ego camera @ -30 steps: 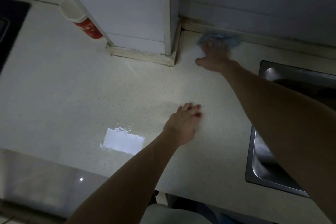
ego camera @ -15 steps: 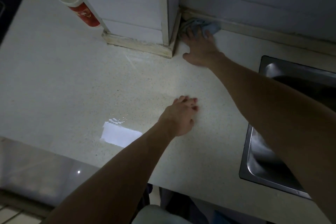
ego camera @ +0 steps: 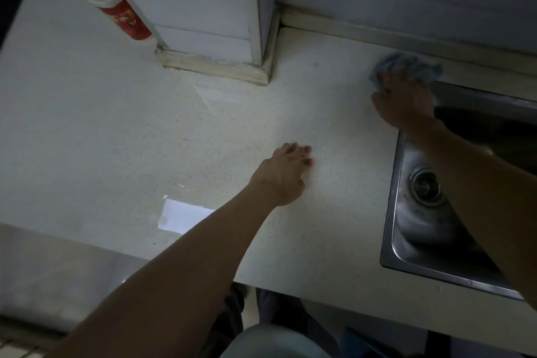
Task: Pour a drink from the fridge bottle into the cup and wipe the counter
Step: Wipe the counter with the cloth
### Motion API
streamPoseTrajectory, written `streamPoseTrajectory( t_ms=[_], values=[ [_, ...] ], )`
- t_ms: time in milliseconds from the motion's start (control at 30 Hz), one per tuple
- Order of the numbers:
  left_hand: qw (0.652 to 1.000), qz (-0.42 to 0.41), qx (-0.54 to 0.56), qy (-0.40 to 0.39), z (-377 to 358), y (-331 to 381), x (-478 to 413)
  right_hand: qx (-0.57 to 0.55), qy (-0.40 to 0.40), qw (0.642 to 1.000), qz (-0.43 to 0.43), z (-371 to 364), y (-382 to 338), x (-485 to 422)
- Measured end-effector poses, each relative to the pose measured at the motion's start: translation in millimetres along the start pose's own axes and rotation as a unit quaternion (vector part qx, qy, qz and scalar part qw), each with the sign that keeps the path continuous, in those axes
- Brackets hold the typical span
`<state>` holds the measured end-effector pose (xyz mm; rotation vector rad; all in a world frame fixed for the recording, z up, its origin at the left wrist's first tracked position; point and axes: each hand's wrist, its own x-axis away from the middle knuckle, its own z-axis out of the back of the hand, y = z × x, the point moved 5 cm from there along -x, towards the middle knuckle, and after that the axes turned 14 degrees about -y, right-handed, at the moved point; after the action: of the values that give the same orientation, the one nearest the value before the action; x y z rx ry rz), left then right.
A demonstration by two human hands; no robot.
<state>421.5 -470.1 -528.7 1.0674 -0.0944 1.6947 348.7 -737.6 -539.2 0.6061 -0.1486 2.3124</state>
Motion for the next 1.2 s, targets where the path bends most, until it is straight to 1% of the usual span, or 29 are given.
streamPoseTrajectory(
  t_ms=[67,133,200,233,300,367,433,500,667,767,833,867,967,1033,1100,1167,1200],
  values=[
    [1.000,-0.004,0.000,0.004,0.2,1.7,2.1,-0.044,-0.001,0.998,-0.039,-1.8,-7.8,2.3],
    [1.000,-0.007,-0.008,-0.001,0.2,4.8,4.8,-0.086,-0.024,0.993,-0.083,-5.3,-21.6,-1.4],
    [1.000,0.004,-0.016,-0.010,2.1,9.6,5.8,-0.121,-0.030,0.989,-0.076,-7.0,-43.7,-0.8],
    [1.000,0.015,-0.015,-0.011,4.3,13.5,5.7,-0.133,-0.027,0.989,-0.055,-8.3,-56.6,-0.2],
    [0.999,0.035,-0.015,-0.017,8.7,24.4,6.8,-0.124,-0.029,0.992,-0.005,-7.6,-88.0,2.3],
    [0.999,0.047,-0.005,-0.015,6.0,35.4,11.2,-0.092,-0.039,0.994,0.043,-3.4,-126.3,4.2],
    [0.999,0.050,0.010,-0.011,-7.0,43.8,22.4,-0.036,-0.043,0.994,0.093,0.6,-163.0,0.5],
    [0.999,0.042,0.002,-0.023,-25.4,48.8,36.6,-0.005,-0.046,0.990,0.133,4.0,-184.4,-3.9],
    [0.998,0.041,-0.012,-0.036,-58.6,36.6,66.3,0.043,-0.049,0.977,0.205,11.0,-181.3,12.6],
    [0.999,0.039,-0.005,-0.033,-69.0,29.6,77.1,0.005,-0.039,0.975,0.220,4.0,-160.4,38.9],
    [0.999,0.039,0.005,-0.024,-72.8,26.6,83.7,-0.064,-0.034,0.976,0.205,-7.2,-134.6,54.5],
    [0.999,0.039,0.005,-0.023,-75.6,25.3,86.7,-0.094,-0.028,0.978,0.184,-13.3,-117.1,61.5],
    [0.999,0.036,0.000,-0.013,-84.8,19.6,95.2,-0.134,0.002,0.984,0.118,-25.9,-67.0,83.0],
    [0.999,0.038,0.006,-0.005,-89.7,15.4,100.7,-0.162,0.000,0.985,0.060,-34.1,-44.9,97.6],
    [0.999,0.045,0.009,-0.006,-93.3,12.7,106.8,-0.150,-0.011,0.989,0.001,-45.4,-35.5,110.8],
    [0.998,0.062,0.005,-0.001,-94.1,7.1,113.5,-0.122,-0.013,0.992,-0.029,-54.0,-36.9,118.4],
    [0.997,0.073,0.005,0.002,-94.5,2.9,117.1,-0.127,-0.018,0.991,-0.049,-57.1,-38.9,117.9]
  ],
)
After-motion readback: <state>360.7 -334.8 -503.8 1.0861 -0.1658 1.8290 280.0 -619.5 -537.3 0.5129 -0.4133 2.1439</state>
